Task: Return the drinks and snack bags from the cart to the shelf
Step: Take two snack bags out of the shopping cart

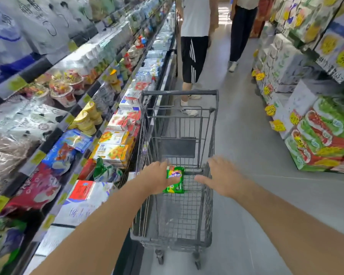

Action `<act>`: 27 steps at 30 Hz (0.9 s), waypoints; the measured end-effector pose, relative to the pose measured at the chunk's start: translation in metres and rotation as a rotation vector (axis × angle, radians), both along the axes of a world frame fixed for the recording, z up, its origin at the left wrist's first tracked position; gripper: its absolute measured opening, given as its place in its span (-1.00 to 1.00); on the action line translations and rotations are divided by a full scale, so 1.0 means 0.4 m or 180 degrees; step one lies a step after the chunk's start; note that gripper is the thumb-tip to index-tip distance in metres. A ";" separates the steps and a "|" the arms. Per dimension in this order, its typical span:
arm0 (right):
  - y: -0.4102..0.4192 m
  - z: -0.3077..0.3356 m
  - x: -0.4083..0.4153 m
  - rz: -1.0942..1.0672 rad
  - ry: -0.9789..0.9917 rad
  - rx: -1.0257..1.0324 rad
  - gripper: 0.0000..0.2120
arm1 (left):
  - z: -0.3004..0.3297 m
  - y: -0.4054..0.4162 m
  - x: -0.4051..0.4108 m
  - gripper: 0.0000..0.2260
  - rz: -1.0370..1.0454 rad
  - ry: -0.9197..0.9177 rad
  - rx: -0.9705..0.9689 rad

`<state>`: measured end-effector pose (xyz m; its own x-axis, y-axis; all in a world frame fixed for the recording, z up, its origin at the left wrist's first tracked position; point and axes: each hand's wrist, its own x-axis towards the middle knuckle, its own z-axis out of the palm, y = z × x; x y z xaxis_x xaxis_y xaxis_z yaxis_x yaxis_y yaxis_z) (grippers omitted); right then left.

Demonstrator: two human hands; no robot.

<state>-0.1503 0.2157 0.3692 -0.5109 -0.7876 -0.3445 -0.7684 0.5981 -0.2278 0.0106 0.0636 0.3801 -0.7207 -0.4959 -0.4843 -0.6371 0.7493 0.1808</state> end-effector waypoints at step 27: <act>-0.555 -1.041 -0.149 -0.1440 -0.1374 0.0415 -0.65 | -1.119 -0.423 -0.289 -0.29 0.1613 -0.0418 0.0364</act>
